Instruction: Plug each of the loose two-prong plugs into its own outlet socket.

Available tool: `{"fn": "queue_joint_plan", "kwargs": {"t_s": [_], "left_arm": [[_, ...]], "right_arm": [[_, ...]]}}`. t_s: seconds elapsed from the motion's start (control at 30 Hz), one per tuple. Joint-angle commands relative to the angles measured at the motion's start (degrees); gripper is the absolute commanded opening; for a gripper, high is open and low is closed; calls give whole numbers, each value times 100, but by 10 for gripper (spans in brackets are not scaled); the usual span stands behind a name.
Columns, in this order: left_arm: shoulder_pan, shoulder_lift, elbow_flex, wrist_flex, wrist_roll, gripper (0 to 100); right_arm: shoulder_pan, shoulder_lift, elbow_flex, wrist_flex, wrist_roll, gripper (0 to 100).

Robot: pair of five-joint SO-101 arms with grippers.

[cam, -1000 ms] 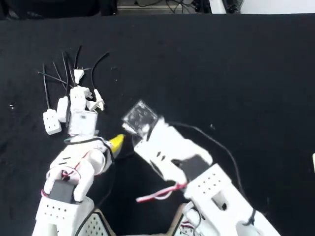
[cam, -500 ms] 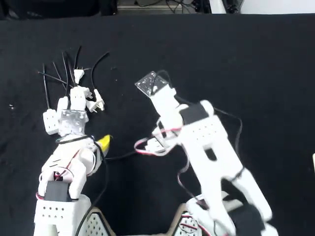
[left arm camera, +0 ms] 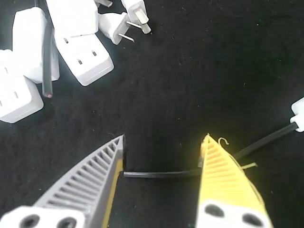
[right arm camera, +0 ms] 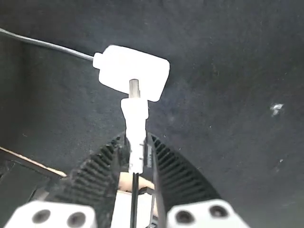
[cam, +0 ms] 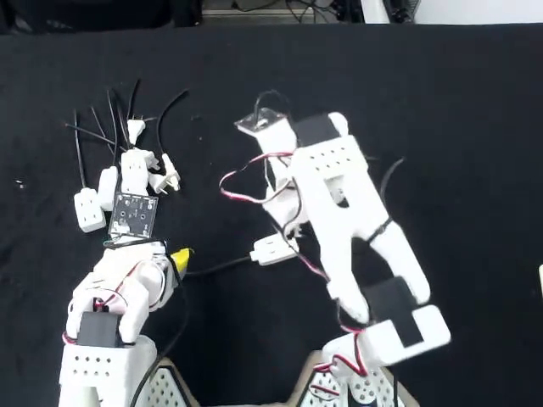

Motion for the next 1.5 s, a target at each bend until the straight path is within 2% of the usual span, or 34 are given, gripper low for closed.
{"fn": "queue_joint_plan", "kwargs": {"t_s": [0.0, 0.3, 0.6, 0.83, 1.23, 1.47], "left_arm": [[13, -62, -66, 9, -44, 256], [13, -62, -66, 0, -53, 256], [-31, -62, -66, -26, -53, 256], [-40, -62, -75, 0, -62, 256], [-40, -62, -84, -18, -62, 256], [-40, -62, -92, 0, -62, 256]], "right_arm": [[176, 180, -180, 202, -79, 10], [484, 435, -57, 202, -79, 10], [123, 444, -22, 202, -325, 10], [141, 980, -92, 202, -334, 10], [114, 1253, -796, 202, -457, 10], [114, 2114, -1358, 202, -440, 10]]}}
